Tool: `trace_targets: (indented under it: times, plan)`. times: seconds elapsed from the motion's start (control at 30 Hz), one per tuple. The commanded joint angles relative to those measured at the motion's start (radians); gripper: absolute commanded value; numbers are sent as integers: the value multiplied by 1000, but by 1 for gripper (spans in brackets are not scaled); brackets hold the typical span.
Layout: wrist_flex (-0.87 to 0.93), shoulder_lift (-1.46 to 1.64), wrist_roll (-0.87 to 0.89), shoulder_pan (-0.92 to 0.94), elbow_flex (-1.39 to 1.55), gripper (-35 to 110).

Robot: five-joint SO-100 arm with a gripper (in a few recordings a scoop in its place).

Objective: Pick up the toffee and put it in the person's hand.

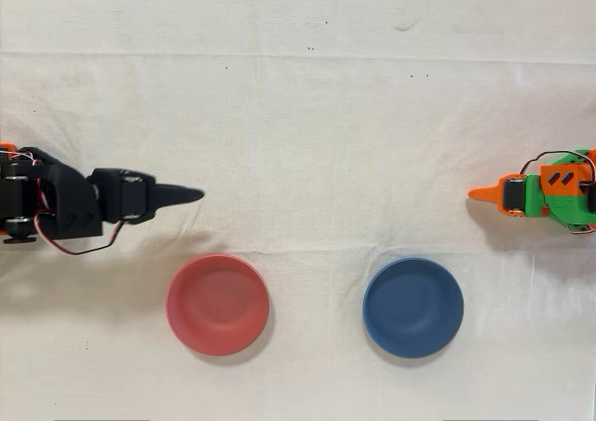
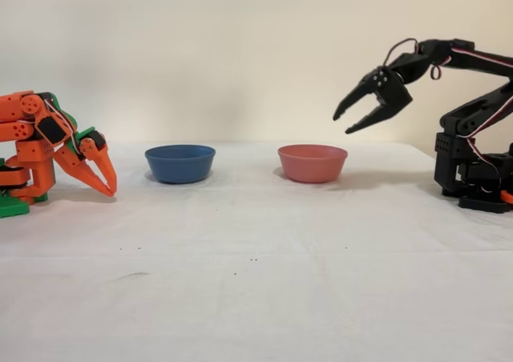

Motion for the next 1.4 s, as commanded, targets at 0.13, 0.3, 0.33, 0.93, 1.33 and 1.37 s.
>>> trace_targets:
  times: [0.13,0.3,0.33,0.93,1.33,1.37]
  plan:
    - [52,153,-11,18,95,11]
    - [81,230,-21,18,160,9]
    - [84,252,-20,18,179,9]
    - [143,502,-20,18,416,1]
    - [156,601,3,18,503,0]
    - [156,606,2,18,508,0]
